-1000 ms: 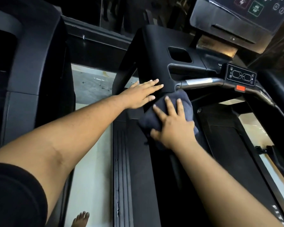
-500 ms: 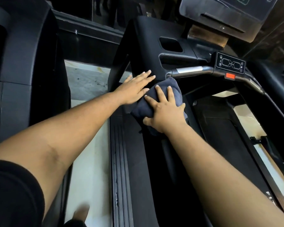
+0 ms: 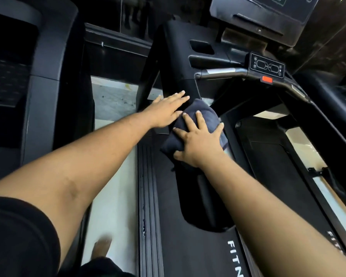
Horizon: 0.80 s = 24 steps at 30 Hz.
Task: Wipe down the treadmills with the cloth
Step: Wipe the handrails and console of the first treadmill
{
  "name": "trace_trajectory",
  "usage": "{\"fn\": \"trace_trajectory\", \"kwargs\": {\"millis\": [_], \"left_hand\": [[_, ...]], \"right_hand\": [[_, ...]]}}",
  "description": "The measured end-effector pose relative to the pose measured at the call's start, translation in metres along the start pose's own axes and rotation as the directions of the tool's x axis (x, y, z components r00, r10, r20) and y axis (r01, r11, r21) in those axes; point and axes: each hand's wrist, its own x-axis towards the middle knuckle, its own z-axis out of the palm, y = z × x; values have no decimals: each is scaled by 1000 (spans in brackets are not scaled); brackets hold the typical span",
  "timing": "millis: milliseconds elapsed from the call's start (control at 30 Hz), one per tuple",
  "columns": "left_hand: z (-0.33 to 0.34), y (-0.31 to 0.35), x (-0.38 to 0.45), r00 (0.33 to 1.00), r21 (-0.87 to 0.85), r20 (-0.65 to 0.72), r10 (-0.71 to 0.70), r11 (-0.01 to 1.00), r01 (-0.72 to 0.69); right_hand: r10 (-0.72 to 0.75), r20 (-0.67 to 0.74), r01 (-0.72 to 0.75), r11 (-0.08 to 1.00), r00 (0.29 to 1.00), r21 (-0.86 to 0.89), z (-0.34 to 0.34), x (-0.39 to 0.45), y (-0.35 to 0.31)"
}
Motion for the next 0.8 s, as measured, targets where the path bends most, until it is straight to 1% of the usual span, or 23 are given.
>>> {"fn": "trace_trajectory", "kwargs": {"millis": [33, 100, 133, 200, 267, 433, 467, 533, 600, 667, 800], "left_hand": [[1, 4, -6, 1000, 11, 9, -22, 1000, 22], [6, 11, -20, 998, 30, 46, -36, 999, 34], [12, 12, -27, 998, 34, 58, -36, 999, 34], [22, 12, -39, 997, 37, 69, -36, 999, 34], [23, 11, -41, 997, 40, 64, -37, 999, 34], [2, -8, -13, 996, 40, 42, -77, 996, 76], [-1, -13, -5, 996, 38, 38, -85, 996, 83], [-7, -25, 14, 996, 29, 35, -84, 996, 83], [-13, -39, 34, 998, 16, 43, -53, 999, 52], [-17, -58, 55, 999, 14, 26, -22, 1000, 22], [-24, -85, 92, 1000, 11, 8, -22, 1000, 22]], "right_hand": [[-27, -20, 26, 999, 999, -46, 5, -7, -4], [-101, -54, 93, 987, 993, -132, 20, -48, -13], [-132, -59, 122, 981, 989, -147, 28, -68, -15], [-146, -47, 141, 985, 988, -99, 37, -97, -16], [-88, -45, 88, 996, 995, -17, 34, -96, -13], [74, -38, -65, 976, 997, 210, 1, -13, -1], [92, -31, -83, 971, 995, 226, -2, -4, 1], [90, -47, -79, 976, 995, 203, 0, -2, 5], [80, -87, -63, 982, 993, 180, 10, -14, 8], [88, -83, -74, 984, 993, 163, 10, -3, 14], [120, -114, -103, 985, 986, 139, -20, 97, 18]]}}
